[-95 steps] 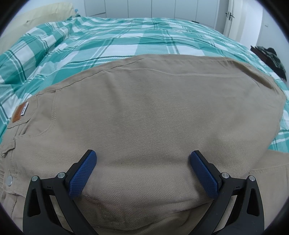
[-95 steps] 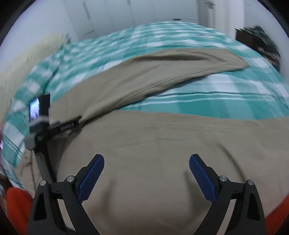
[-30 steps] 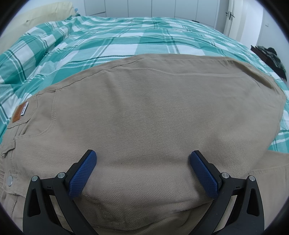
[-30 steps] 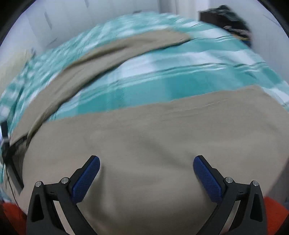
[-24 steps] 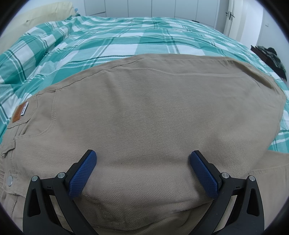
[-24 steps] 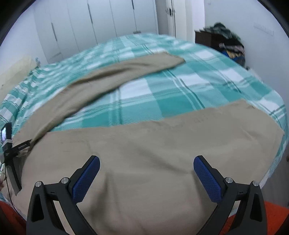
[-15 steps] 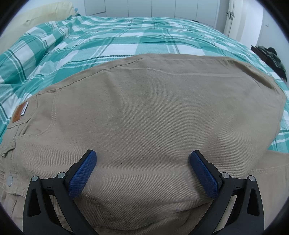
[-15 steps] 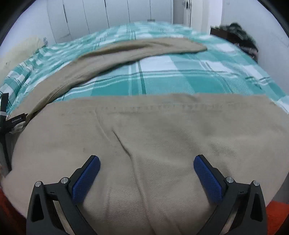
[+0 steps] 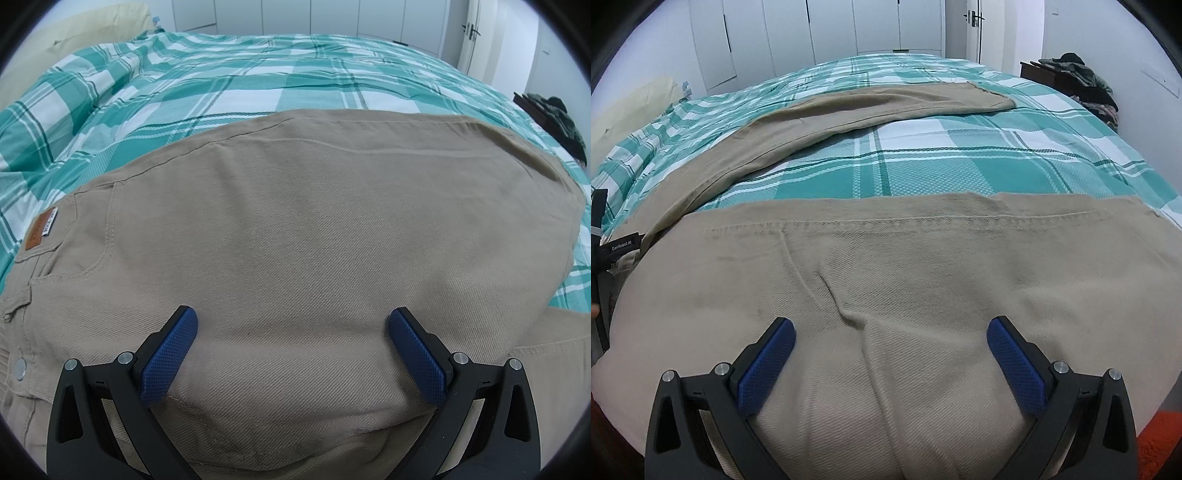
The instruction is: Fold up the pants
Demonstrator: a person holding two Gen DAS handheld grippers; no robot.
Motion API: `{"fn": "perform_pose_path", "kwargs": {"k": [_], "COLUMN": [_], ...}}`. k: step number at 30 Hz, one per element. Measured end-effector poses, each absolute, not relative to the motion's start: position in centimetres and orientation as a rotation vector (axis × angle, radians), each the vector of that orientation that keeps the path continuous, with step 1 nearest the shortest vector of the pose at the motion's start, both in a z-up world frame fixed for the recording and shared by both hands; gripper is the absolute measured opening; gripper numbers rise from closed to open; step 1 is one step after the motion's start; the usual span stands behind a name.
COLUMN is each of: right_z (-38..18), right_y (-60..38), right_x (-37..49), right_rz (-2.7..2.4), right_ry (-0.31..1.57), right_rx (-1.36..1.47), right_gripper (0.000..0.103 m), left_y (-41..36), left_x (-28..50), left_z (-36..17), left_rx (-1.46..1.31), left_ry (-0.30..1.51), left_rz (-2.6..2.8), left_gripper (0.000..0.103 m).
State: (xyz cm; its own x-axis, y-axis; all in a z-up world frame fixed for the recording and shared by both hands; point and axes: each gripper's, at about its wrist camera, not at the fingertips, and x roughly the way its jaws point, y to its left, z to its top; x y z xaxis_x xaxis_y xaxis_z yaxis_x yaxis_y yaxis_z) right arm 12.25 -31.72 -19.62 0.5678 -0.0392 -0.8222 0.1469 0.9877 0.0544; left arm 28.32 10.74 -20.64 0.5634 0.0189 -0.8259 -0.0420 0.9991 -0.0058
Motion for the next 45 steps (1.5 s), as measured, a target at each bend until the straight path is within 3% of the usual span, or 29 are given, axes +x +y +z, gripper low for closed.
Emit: {"fn": "perform_pose_path", "kwargs": {"k": [7, 11, 17, 23, 25, 27, 29, 31, 36, 38, 42, 45], "right_z": [-19.8, -19.4, -16.0, -11.1, -11.2, -12.8, -15.0, -17.4, -21.4, -21.8, -21.2, -17.4], "right_y": [-31.7, -31.8, -34.3, -38.6, -40.4, -43.8, -47.5, -51.1, -56.2, -56.6, -55.6, -51.7], "right_x": [12.4, 12.9, 14.7, 23.3, 27.5, 32.0, 35.0, 37.4, 40.7, 42.2, 44.6, 45.4], "right_rz": [-0.11, -0.104, 0.034, 0.061, 0.057, 0.031, -0.028, -0.085, -0.154, -0.161, -0.173, 0.008], "right_ry": [0.959, 1.016, 1.162, 1.028, 1.005, 0.987, 0.986, 0.977, 0.816, 0.78, 0.79, 0.779], "right_rx": [0.113, 0.114, 0.203, 0.232, 0.269, 0.358, 0.478, 0.627, 0.913, 0.915, 0.8, 0.598], "right_gripper": [0.103, 0.103, 0.103, 0.103, 0.102, 0.101, 0.093, 0.078, 0.071, 0.062, 0.018, 0.017], "left_y": [11.0, 11.6, 12.6, 10.3, 9.8, 9.8, 9.5, 9.4, 9.7, 9.8, 10.0, 10.0], "left_x": [28.4, 28.4, 27.0, 30.5, 28.6, 28.5, 28.3, 28.1, 28.5, 28.5, 28.6, 28.6], "left_z": [-20.5, -18.0, -11.9, -20.1, -20.8, -20.9, -21.1, -21.3, -21.4, -21.5, -21.5, -21.5], "left_rx": [-0.034, -0.058, -0.261, -0.153, -0.075, -0.078, -0.067, -0.065, -0.07, -0.072, -0.085, -0.085], "left_ry": [0.983, 1.123, 0.885, 1.112, 0.98, 0.974, 0.961, 0.947, 0.926, 0.921, 0.915, 0.914], "left_rz": [0.031, 0.033, -0.131, -0.179, -0.222, -0.218, -0.213, -0.213, -0.215, -0.216, -0.221, -0.221], "left_gripper": [0.102, 0.101, 0.102, 0.102, 0.102, 0.102, 0.102, 0.102, 0.102, 0.102, 0.102, 0.102]}}
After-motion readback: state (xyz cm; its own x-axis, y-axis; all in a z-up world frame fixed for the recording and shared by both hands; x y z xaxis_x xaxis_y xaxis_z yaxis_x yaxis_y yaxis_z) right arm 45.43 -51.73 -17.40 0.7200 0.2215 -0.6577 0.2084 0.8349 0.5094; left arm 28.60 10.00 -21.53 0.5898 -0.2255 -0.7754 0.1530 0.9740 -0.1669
